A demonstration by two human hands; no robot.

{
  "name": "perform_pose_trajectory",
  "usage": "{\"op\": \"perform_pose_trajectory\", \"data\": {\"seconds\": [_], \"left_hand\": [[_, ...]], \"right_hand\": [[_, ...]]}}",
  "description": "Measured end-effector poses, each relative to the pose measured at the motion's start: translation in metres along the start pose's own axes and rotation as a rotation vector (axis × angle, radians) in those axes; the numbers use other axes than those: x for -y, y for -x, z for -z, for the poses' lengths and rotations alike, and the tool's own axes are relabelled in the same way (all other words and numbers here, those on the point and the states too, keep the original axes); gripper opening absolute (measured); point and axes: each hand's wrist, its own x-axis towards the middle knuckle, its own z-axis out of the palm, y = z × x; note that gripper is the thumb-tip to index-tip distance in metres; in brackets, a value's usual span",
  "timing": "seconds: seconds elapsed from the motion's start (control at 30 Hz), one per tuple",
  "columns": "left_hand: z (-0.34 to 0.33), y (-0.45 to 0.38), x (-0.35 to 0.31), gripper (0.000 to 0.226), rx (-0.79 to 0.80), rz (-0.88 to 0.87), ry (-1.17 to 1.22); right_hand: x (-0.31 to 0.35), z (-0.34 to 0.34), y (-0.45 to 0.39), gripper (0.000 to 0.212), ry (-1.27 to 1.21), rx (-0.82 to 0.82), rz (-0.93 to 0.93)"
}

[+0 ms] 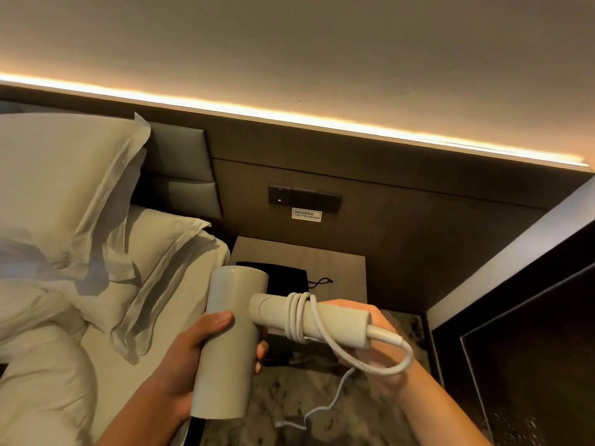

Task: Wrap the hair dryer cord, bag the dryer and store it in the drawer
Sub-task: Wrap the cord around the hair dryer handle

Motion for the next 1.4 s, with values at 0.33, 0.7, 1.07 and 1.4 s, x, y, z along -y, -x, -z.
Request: {"op": "perform_pose_trajectory", "data": {"seconds": [0.33,0.7,1.07,1.4], "left_hand": [[-0.015,-0.029,0.039,0.067,-0.187,-0.103,0.139],[-0.046,-0.046,0.027,0.064,-0.434,-0.248,0.11],[-0.055,-0.049,0.028,0.08,-0.662,-0.379,-0.268],[-0.037,-0.039,0.012,0.085,-0.716,-0.339,-0.624]], "right_hand": [[-0.019,0.012,0.005,0.032,0.117,-0.075,-0.026],[-0.002,0.023,0.032,0.027,0.644,-0.116,0.184],[0.008,0.026,0.029,0.023,0.73,-0.161,0.218],[0.008,0.011,0.005,0.025,0.61,-0.195,0.123]]}}
